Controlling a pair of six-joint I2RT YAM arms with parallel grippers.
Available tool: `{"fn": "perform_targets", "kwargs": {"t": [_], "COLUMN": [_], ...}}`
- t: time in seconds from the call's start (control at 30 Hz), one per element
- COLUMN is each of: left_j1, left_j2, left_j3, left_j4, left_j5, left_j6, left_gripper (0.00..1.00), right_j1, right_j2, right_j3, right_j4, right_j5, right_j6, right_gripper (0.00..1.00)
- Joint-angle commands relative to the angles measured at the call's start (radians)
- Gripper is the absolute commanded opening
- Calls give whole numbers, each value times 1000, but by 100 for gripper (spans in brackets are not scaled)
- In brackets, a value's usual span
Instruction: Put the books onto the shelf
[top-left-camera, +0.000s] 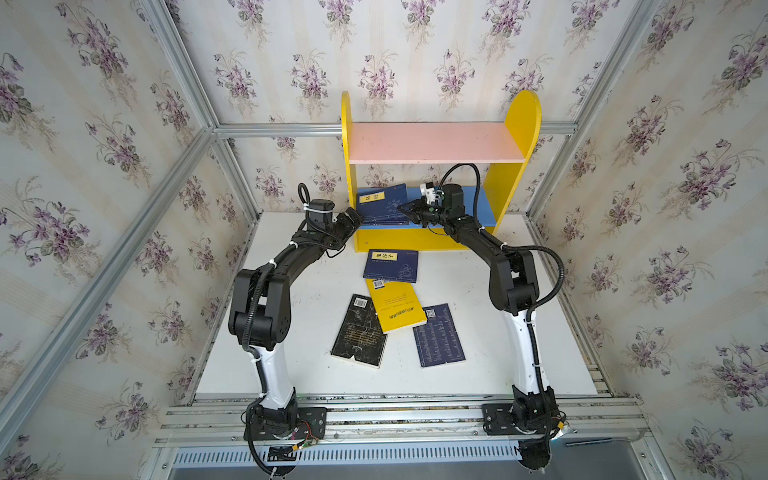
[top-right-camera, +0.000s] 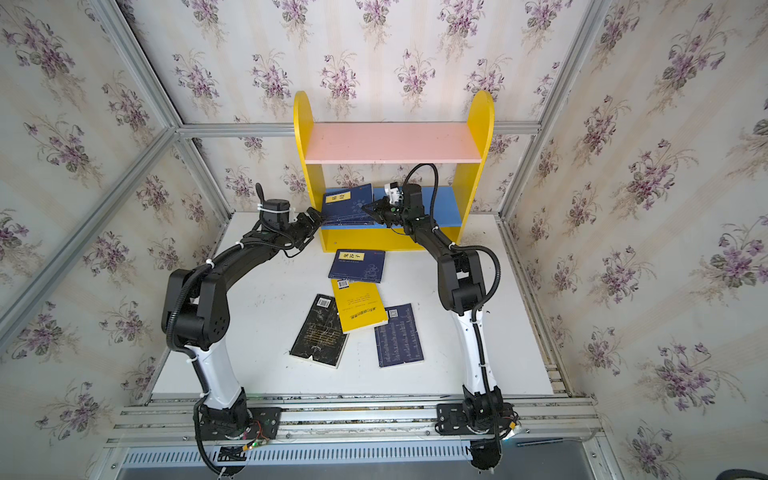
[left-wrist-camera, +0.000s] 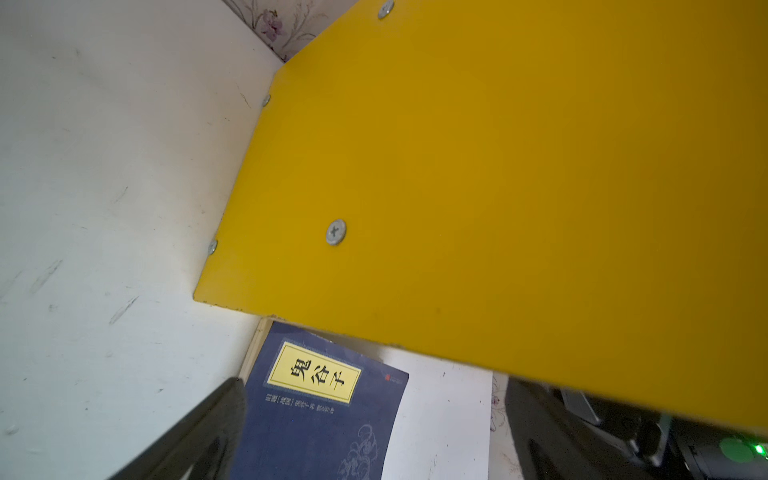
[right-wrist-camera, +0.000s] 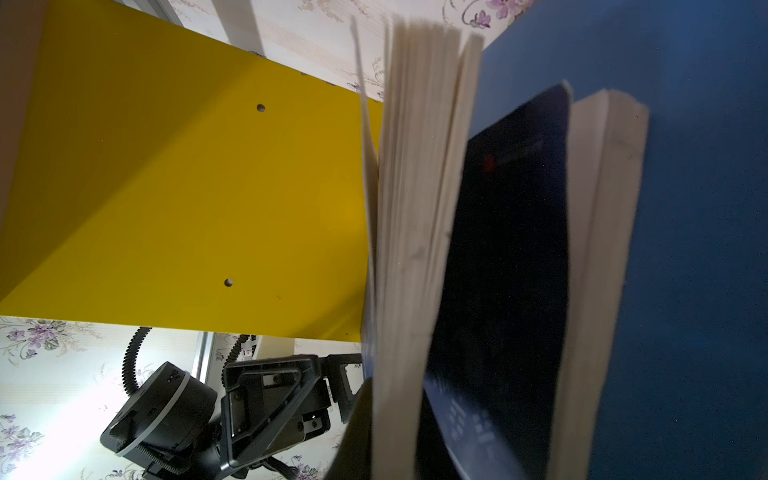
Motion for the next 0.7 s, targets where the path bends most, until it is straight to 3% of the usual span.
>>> {"fn": "perform_targets", "kwargs": {"t": [0.0, 0.5, 0.67], "left_j1": [-10, -20, -20], "left_j2": [15, 78, 75], "left_j3": [31, 6, -20], "left_j4": [32, 12, -12], "left_j5": [-60, -171, -195], "left_j6": [-14, -112, -125], "left_gripper": [99, 99, 99], "right_j1": [14, 15, 15], "right_j2": [0, -10, -11], "right_j3": [19, 29, 55], "right_j4": [-13, -107, -192], "right_j5": [-22, -19, -8], "right_j6": [-36, -110, -168], "right_gripper": [6, 7, 14]}}
